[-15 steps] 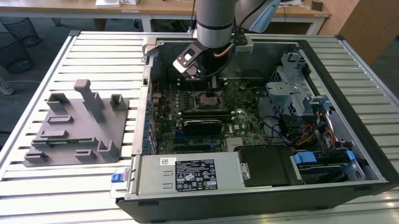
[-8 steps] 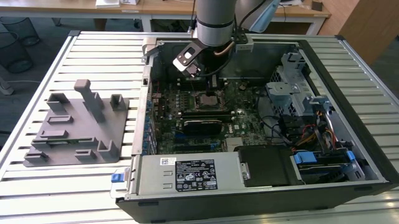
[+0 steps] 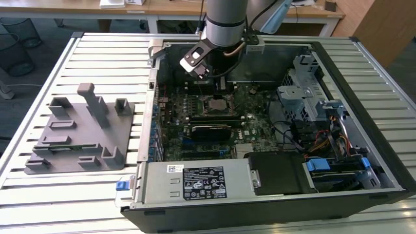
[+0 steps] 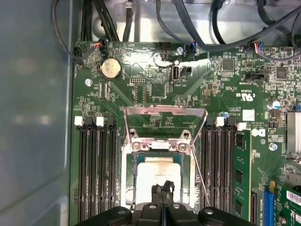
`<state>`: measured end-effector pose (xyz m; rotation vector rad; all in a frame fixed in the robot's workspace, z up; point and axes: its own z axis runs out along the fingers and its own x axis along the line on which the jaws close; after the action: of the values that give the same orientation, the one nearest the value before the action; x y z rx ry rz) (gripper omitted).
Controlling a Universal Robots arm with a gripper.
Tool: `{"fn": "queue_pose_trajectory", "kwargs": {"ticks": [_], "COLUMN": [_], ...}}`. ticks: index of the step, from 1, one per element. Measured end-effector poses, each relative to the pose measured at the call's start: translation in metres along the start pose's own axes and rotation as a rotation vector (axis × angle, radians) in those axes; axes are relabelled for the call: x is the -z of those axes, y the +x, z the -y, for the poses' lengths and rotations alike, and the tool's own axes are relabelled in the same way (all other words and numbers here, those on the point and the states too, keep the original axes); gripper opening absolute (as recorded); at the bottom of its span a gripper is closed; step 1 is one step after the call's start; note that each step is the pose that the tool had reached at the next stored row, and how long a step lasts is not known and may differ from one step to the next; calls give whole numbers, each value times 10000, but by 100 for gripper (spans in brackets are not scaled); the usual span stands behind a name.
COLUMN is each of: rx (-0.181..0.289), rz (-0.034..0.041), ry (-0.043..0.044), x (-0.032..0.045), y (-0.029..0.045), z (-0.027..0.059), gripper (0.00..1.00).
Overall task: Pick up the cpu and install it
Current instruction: 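Close the cpu cover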
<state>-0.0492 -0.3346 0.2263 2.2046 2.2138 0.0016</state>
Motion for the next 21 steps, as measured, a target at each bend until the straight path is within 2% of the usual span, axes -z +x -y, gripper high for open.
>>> {"fn": "queue_pose_trajectory", "kwargs": {"ticks": [7, 16, 21], "rx": [1, 1, 1], "rz": [3, 3, 1], "ry": [4, 4, 4], "x": [53, 267, 284], "y": [-1, -3, -34], "z": [-1, -3, -4], "gripper": [11, 11, 11]}}
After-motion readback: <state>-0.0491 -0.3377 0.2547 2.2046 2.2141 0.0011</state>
